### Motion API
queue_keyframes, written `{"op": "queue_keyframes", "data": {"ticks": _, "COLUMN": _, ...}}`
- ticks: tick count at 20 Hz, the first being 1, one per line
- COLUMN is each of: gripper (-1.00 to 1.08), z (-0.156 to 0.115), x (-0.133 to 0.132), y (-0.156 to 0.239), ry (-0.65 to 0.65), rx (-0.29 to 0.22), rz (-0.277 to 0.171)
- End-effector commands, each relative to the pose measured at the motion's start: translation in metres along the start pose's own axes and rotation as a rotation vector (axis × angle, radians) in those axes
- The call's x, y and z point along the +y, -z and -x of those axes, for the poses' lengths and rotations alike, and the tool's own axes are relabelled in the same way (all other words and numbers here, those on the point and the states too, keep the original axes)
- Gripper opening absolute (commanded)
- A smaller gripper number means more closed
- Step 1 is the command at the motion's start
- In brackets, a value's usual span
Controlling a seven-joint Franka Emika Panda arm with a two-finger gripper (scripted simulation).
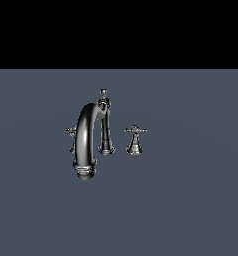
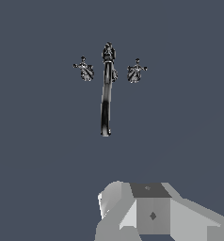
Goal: Turn on the faucet by rotating a designated handle.
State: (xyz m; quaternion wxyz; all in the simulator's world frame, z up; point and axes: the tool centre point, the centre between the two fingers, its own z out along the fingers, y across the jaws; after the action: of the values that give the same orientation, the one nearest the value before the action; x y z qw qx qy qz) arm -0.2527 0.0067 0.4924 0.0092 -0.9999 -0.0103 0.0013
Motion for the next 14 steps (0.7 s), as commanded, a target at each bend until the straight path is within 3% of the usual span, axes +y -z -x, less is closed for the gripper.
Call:
{"op": "queue_keyframes", "data": {"ticks": 1, "gripper": -0.31, "z": 0.004, "x": 0.006, "y": -0.018, "ry": -0.015, "rx": -0.059, "rz": -0.008}}
{"op": "queue_keyframes", "data": {"ticks": 2, "gripper": -0.18, "z": -0.005, "x": 0.016, "y": -0.039, "ry": -0.051, "rx": -0.080, "rz": -0.043}}
{"op": "queue_keyframes", "data": {"ticks": 3, "gripper": -0.19, "z": -0.010, "x": 0.010, "y": -0.065, "ry": -0.030, "rx": -0.124, "rz": -0.035}}
{"op": "queue_keyframes", "data": {"ticks": 4, "gripper": -0.23, "z": -0.005, "x": 0.037, "y": -0.076, "ry": -0.109, "rx": -0.149, "rz": -0.039}}
{"op": "queue_keyframes", "data": {"ticks": 5, "gripper": -0.25, "z": -0.012, "x": 0.019, "y": -0.101, "ry": -0.036, "rx": -0.188, "rz": -0.026}}
{"op": "queue_keyframes", "data": {"ticks": 8, "gripper": -0.43, "z": -0.024, "x": 0.028, "y": -0.150, "ry": -0.065, "rx": -0.230, "rz": -0.101}}
{"op": "queue_keyframes", "data": {"ticks": 9, "gripper": -0.47, "z": -0.030, "x": 0.011, "y": -0.164, "ry": -0.030, "rx": -0.240, "rz": -0.120}}
{"op": "queue_keyframes", "data": {"ticks": 10, "gripper": -0.57, "z": -0.033, "x": 0.038, "y": -0.178, "ry": -0.077, "rx": -0.249, "rz": -0.125}}
{"op": "queue_keyframes", "data": {"ticks": 11, "gripper": -0.49, "z": -0.033, "x": 0.039, "y": -0.200, "ry": -0.057, "rx": -0.267, "rz": -0.136}}
{"op": "queue_keyframes", "data": {"ticks": 12, "gripper": -0.39, "z": -0.044, "x": 0.021, "y": -0.205, "ry": 0.016, "rx": -0.263, "rz": -0.110}}
{"op": "queue_keyframes", "data": {"ticks": 13, "gripper": -0.17, "z": -0.054, "x": 0.042, "y": -0.213, "ry": 0.021, "rx": -0.252, "rz": -0.066}}
{"op": "queue_keyframes", "data": {"ticks": 14, "gripper": 0.05, "z": -0.072, "x": 0.015, "y": -0.216, "ry": 0.105, "rx": -0.234, "rz": -0.037}}
